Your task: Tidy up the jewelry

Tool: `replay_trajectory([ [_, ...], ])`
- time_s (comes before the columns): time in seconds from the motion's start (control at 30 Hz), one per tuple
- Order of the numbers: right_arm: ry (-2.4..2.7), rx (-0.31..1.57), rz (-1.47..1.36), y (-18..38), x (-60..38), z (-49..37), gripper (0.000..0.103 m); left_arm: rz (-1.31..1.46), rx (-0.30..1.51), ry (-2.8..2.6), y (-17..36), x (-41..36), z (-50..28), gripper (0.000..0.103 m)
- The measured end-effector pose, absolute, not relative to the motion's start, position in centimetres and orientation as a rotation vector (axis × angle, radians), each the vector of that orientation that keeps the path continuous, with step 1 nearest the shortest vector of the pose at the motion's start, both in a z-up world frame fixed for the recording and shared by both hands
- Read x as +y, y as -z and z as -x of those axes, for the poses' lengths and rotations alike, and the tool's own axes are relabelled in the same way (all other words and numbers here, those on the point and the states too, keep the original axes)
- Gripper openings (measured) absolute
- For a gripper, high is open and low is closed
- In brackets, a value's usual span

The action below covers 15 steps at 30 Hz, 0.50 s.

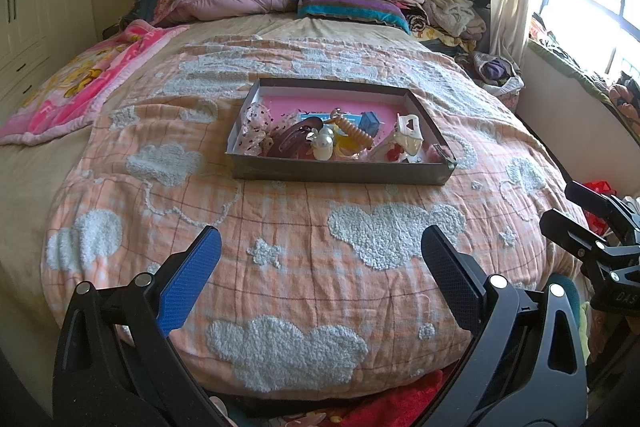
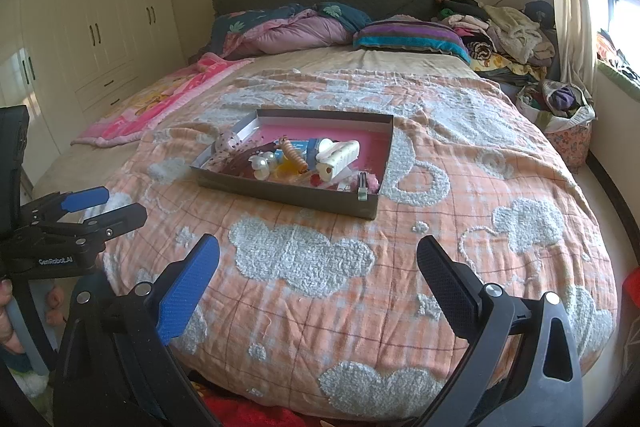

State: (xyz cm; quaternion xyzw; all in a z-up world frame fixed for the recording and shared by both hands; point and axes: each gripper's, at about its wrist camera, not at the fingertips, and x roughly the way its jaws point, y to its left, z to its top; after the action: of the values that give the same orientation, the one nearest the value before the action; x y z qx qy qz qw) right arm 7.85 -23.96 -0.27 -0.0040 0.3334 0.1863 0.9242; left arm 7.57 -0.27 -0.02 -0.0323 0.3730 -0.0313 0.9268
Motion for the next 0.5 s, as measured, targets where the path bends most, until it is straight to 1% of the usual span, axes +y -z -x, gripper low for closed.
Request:
replay_trajectory([
  [0.5,-0.360,0.699,0.012,0.49,-24.61,-8.35,0.099,0.091,0.772,0.082,0.38,0.47,-7.96,0.093],
])
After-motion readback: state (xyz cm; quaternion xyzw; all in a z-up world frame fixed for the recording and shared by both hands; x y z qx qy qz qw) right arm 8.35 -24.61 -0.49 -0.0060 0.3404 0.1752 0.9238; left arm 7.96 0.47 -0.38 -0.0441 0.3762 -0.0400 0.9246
